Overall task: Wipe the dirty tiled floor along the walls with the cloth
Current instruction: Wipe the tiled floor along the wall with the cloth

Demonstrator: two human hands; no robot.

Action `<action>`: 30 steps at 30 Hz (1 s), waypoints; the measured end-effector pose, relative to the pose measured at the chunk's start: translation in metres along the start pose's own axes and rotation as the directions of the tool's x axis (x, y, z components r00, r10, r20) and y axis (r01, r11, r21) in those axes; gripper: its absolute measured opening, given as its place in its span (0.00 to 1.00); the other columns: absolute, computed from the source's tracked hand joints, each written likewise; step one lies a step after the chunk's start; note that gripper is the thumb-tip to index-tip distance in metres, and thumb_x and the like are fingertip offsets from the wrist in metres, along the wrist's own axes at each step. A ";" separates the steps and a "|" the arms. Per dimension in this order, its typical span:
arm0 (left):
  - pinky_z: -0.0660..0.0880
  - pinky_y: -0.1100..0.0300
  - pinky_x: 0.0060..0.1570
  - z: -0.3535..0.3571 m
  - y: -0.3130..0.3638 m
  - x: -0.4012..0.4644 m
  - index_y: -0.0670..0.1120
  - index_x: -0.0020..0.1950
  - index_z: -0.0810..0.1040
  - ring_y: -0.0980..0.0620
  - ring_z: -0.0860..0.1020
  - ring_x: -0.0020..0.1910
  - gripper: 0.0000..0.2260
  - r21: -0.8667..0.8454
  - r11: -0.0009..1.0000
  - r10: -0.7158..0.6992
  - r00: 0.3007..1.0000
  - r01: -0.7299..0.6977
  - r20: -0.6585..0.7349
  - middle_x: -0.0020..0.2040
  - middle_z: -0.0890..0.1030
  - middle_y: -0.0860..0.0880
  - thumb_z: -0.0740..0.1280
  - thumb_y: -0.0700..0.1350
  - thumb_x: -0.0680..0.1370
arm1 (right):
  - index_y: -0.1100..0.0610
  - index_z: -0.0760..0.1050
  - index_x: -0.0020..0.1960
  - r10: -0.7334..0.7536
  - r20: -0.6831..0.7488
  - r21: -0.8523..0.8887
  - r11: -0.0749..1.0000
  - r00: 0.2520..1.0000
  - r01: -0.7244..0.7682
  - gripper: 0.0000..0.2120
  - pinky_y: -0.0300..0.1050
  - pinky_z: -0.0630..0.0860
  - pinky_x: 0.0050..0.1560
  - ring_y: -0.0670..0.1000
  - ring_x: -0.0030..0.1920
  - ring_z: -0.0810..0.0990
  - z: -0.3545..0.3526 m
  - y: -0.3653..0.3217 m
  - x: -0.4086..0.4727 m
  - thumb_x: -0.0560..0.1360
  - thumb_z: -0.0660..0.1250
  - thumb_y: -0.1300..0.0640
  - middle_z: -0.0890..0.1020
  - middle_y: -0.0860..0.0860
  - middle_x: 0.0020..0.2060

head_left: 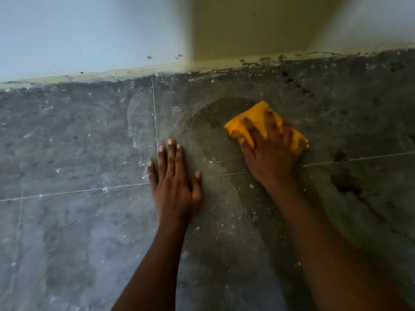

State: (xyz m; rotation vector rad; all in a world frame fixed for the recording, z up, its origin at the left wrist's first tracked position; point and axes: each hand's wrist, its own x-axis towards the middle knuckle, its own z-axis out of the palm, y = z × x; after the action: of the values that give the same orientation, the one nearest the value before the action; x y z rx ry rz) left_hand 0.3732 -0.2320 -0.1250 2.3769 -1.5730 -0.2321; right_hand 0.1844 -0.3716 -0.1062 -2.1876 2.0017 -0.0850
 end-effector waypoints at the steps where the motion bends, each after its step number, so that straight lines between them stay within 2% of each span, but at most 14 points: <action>1: 0.45 0.41 0.84 0.001 -0.001 0.000 0.47 0.87 0.51 0.47 0.43 0.86 0.35 0.012 1.000 -0.002 1.000 0.002 -0.003 0.87 0.47 0.47 0.52 0.62 0.83 | 0.26 0.52 0.78 0.129 0.002 0.058 0.990 0.992 -0.129 0.26 0.81 0.46 0.72 0.65 0.82 0.50 -0.001 -0.012 0.020 0.82 0.53 0.32 0.47 0.46 0.85; 3: 0.45 0.42 0.84 0.004 -0.004 -0.002 0.47 0.87 0.51 0.48 0.43 0.86 0.35 0.029 1.000 -0.004 1.000 0.005 -0.012 0.87 0.47 0.47 0.51 0.62 0.83 | 0.28 0.53 0.79 0.210 0.012 0.135 0.968 0.978 -0.210 0.26 0.83 0.43 0.71 0.67 0.82 0.47 0.001 -0.055 0.054 0.82 0.54 0.33 0.45 0.47 0.85; 7: 0.47 0.40 0.83 0.008 -0.003 -0.002 0.47 0.86 0.52 0.48 0.45 0.86 0.35 0.029 1.000 -0.002 0.999 0.003 -0.036 0.87 0.48 0.48 0.52 0.61 0.83 | 0.27 0.58 0.77 -0.233 0.011 0.073 0.970 0.972 0.232 0.25 0.77 0.42 0.73 0.65 0.82 0.50 0.017 -0.113 0.050 0.81 0.57 0.34 0.50 0.46 0.85; 10: 0.49 0.39 0.83 0.005 0.000 -0.003 0.47 0.87 0.52 0.48 0.45 0.86 0.35 0.017 1.000 0.003 0.999 -0.002 -0.034 0.87 0.49 0.48 0.53 0.61 0.83 | 0.26 0.59 0.76 -0.391 -0.038 -0.019 0.920 0.919 0.391 0.25 0.72 0.48 0.74 0.62 0.81 0.57 0.018 -0.067 0.008 0.80 0.54 0.31 0.55 0.43 0.84; 11: 0.48 0.39 0.83 0.004 -0.002 0.000 0.47 0.87 0.51 0.47 0.45 0.86 0.34 0.025 1.000 0.012 1.000 -0.011 -0.017 0.87 0.48 0.48 0.53 0.61 0.83 | 0.26 0.58 0.77 -0.341 -0.025 -0.028 0.940 0.940 0.341 0.25 0.73 0.49 0.74 0.61 0.81 0.57 0.013 -0.044 0.006 0.80 0.54 0.31 0.55 0.43 0.84; 13: 0.46 0.38 0.83 0.002 -0.003 0.001 0.47 0.87 0.49 0.47 0.43 0.86 0.34 0.042 0.998 0.041 0.999 -0.041 0.010 0.87 0.46 0.47 0.51 0.61 0.84 | 0.27 0.55 0.78 -0.092 0.011 -0.014 0.996 0.996 0.093 0.25 0.77 0.47 0.74 0.63 0.82 0.53 0.002 -0.006 0.029 0.81 0.53 0.31 0.50 0.45 0.84; 15: 0.43 0.38 0.83 0.002 -0.006 0.004 0.48 0.87 0.48 0.46 0.42 0.86 0.33 0.060 0.996 0.058 0.998 -0.059 0.022 0.87 0.45 0.47 0.50 0.60 0.84 | 0.28 0.53 0.79 0.189 0.015 0.063 0.980 0.982 -0.190 0.26 0.81 0.46 0.73 0.66 0.82 0.48 -0.008 -0.008 0.073 0.82 0.54 0.33 0.46 0.46 0.85; 16: 0.43 0.38 0.83 0.003 -0.007 0.004 0.48 0.87 0.47 0.46 0.42 0.86 0.33 0.066 0.996 0.058 0.998 -0.060 0.030 0.87 0.45 0.47 0.50 0.60 0.84 | 0.28 0.53 0.79 0.252 0.016 0.092 0.963 0.968 -0.252 0.27 0.82 0.45 0.72 0.67 0.82 0.47 -0.009 -0.023 0.095 0.82 0.55 0.35 0.45 0.47 0.85; 18: 0.42 0.38 0.83 0.007 -0.007 0.001 0.48 0.87 0.47 0.47 0.42 0.86 0.33 0.062 0.996 0.060 0.997 -0.063 0.052 0.87 0.44 0.47 0.49 0.60 0.84 | 0.29 0.52 0.79 0.166 0.085 0.104 0.979 0.983 -0.174 0.28 0.83 0.42 0.72 0.68 0.82 0.44 -0.010 -0.059 0.114 0.82 0.56 0.37 0.44 0.48 0.85; 20: 0.43 0.38 0.83 0.008 -0.008 0.000 0.49 0.87 0.46 0.48 0.41 0.86 0.33 0.057 0.997 0.057 0.997 -0.060 0.052 0.87 0.43 0.48 0.49 0.61 0.84 | 0.28 0.53 0.79 -0.105 0.130 0.094 0.991 0.986 0.093 0.27 0.80 0.42 0.73 0.67 0.82 0.44 -0.004 -0.078 0.103 0.83 0.56 0.36 0.45 0.47 0.85; 23: 0.44 0.38 0.83 0.004 -0.008 0.000 0.49 0.87 0.47 0.49 0.41 0.86 0.33 0.041 0.998 0.047 0.997 -0.050 0.065 0.87 0.44 0.48 0.48 0.61 0.84 | 0.26 0.56 0.77 -0.319 0.058 -0.002 0.948 0.946 0.319 0.26 0.75 0.52 0.74 0.63 0.82 0.54 0.007 -0.040 0.033 0.81 0.56 0.32 0.52 0.44 0.84; 25: 0.43 0.38 0.83 0.000 -0.007 0.002 0.49 0.87 0.48 0.49 0.42 0.86 0.33 0.026 0.997 0.065 0.995 -0.067 0.076 0.87 0.45 0.48 0.47 0.61 0.84 | 0.25 0.55 0.77 -0.221 0.019 -0.005 0.975 0.975 0.221 0.26 0.75 0.56 0.73 0.62 0.80 0.59 0.004 0.013 0.005 0.79 0.53 0.30 0.54 0.43 0.84; 28: 0.42 0.37 0.83 -0.001 -0.008 0.008 0.50 0.86 0.49 0.49 0.43 0.86 0.32 -0.005 0.992 0.123 0.990 -0.123 0.073 0.87 0.47 0.49 0.47 0.60 0.84 | 0.26 0.51 0.78 0.088 0.068 0.088 0.992 0.994 -0.094 0.29 0.77 0.51 0.74 0.65 0.81 0.52 -0.006 0.063 0.043 0.77 0.44 0.27 0.48 0.46 0.85; 30: 0.42 0.37 0.82 0.001 -0.008 0.005 0.51 0.86 0.50 0.49 0.43 0.86 0.31 -0.005 0.990 0.143 0.987 -0.143 0.069 0.87 0.48 0.51 0.46 0.61 0.84 | 0.28 0.51 0.79 0.186 0.098 0.134 0.971 0.978 -0.198 0.27 0.79 0.47 0.75 0.67 0.82 0.47 -0.017 0.056 0.070 0.80 0.47 0.30 0.44 0.48 0.85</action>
State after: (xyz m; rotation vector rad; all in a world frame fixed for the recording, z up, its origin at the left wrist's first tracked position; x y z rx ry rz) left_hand 0.3823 -0.2334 -0.1283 2.2659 -1.7657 -0.2861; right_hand 0.1330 -0.4467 -0.1039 -1.8697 2.0790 -0.1049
